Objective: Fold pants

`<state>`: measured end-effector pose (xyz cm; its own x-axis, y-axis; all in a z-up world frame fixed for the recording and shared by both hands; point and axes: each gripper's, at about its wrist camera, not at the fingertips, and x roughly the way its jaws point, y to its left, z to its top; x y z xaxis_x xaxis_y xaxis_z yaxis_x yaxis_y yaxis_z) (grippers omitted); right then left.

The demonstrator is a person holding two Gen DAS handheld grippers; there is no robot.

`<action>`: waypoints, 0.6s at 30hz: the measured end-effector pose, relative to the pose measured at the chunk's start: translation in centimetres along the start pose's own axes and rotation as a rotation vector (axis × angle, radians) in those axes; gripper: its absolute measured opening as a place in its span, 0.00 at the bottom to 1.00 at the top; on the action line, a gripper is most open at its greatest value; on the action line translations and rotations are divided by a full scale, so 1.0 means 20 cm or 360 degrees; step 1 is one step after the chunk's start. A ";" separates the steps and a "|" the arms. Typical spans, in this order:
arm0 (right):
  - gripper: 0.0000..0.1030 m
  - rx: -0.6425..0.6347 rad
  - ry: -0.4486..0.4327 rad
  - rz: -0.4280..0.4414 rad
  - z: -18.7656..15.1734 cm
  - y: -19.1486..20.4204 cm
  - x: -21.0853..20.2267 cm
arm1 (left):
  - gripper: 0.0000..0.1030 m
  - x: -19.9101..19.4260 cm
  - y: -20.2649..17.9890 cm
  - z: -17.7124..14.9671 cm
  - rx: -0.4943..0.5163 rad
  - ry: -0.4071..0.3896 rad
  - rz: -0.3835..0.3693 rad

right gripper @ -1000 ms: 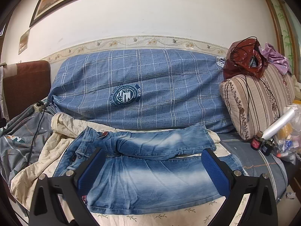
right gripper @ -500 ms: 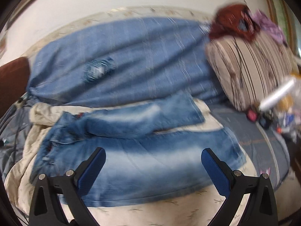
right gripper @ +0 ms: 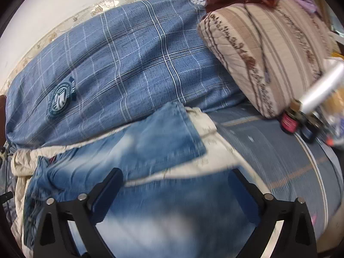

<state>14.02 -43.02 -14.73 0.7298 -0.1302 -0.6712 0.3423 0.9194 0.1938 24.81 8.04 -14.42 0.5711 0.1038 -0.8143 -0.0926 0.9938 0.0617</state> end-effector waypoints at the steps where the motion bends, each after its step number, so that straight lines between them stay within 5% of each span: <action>1: 0.93 -0.0006 0.0010 0.0009 0.04 -0.01 0.04 | 1.00 0.05 0.00 0.05 -0.0013 0.0010 0.0007; 11: 0.78 -0.0056 0.0137 0.0038 0.31 -0.02 0.56 | 1.00 0.52 0.04 0.43 -0.0238 0.0149 0.0104; 18: 0.78 -0.0073 0.0161 0.0068 0.37 0.00 0.71 | 1.00 0.68 -0.08 0.55 -0.0268 0.0199 -0.0013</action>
<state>28.77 -47.68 -18.99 0.6790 -0.0546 -0.7321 0.2830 0.9397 0.1923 41.68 8.40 -19.26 0.4678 0.0797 -0.8802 -0.2295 0.9727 -0.0339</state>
